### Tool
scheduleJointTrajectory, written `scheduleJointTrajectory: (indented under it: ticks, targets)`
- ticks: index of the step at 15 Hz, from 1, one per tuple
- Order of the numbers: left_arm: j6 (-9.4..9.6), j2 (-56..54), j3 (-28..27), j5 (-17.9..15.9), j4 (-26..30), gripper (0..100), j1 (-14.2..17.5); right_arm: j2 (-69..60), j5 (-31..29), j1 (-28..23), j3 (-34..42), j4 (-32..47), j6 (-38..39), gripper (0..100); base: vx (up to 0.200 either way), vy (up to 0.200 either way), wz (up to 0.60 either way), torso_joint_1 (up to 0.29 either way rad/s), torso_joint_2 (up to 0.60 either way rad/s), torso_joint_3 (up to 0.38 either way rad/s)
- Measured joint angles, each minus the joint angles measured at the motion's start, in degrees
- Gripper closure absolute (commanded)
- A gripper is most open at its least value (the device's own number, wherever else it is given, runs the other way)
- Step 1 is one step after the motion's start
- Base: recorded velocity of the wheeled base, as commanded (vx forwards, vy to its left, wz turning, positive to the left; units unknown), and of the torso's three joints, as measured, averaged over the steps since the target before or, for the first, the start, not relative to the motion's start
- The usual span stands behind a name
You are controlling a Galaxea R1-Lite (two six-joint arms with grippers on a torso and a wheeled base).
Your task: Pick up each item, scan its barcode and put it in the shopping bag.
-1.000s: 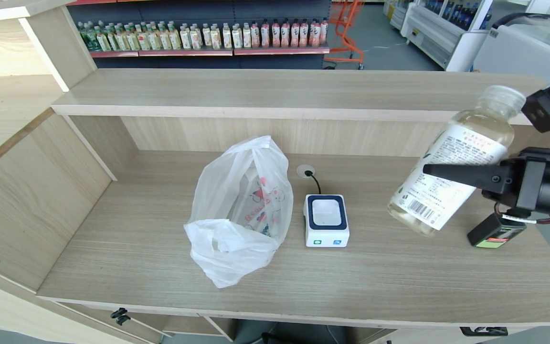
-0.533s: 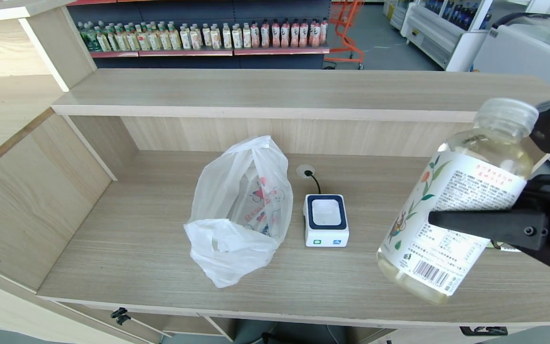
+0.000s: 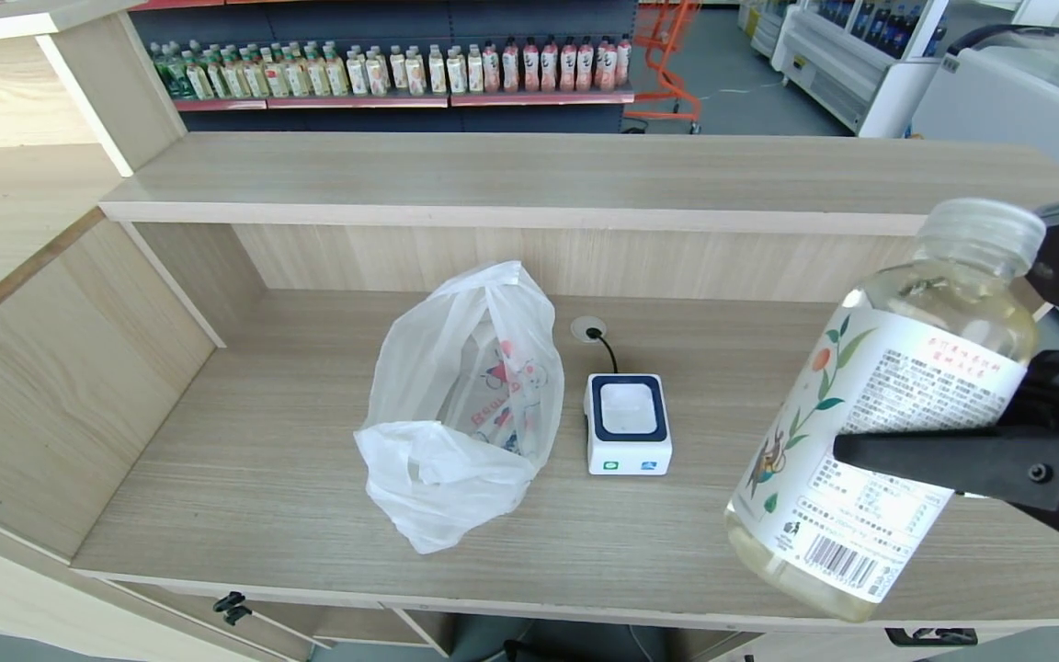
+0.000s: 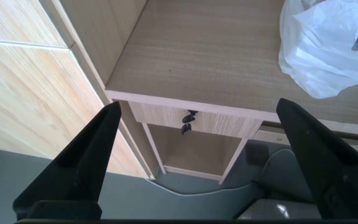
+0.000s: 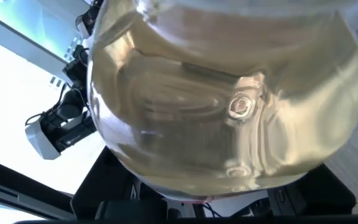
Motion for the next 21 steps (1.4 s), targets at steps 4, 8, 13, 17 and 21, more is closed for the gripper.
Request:
scheduleJointTrajectory:
  ticks: [4, 8, 13, 17, 21]
  targets:
    - [0.00, 0.0, 0.0, 0.0, 0.0, 0, 0.0, 0.0, -0.1, 1.4, 0.1, 0.0, 0.0, 100, 0.000, 0.000, 0.00, 0.000, 0.00, 0.000]
    - [-0.02, 0.0, 0.0, 0.0, 0.0, 0, 0.0, 0.3, -0.2, 1.8, -0.3, 0.0, -0.2, 100, 0.000, 0.000, 0.00, 0.000, 0.00, 0.000]
    - [0.00, 0.0, 0.0, 0.0, 0.0, 0, 0.0, 0.3, -0.2, 1.8, -0.3, -0.1, -1.4, 100, 0.000, 0.000, 0.00, 0.000, 0.00, 0.000]
    - [0.00, 0.0, 0.0, 0.0, 0.0, 0, 0.0, 0.7, -0.6, 1.2, -0.1, 0.0, -10.8, 100, 0.000, 0.000, 0.00, 0.000, 0.00, 0.000]
    - [0.00, 0.0, 0.0, 0.0, 0.0, 0, 0.0, 6.4, -10.7, -7.1, -0.5, -0.7, -52.5, 100, 0.000, 0.000, 0.00, 0.000, 0.00, 0.000]
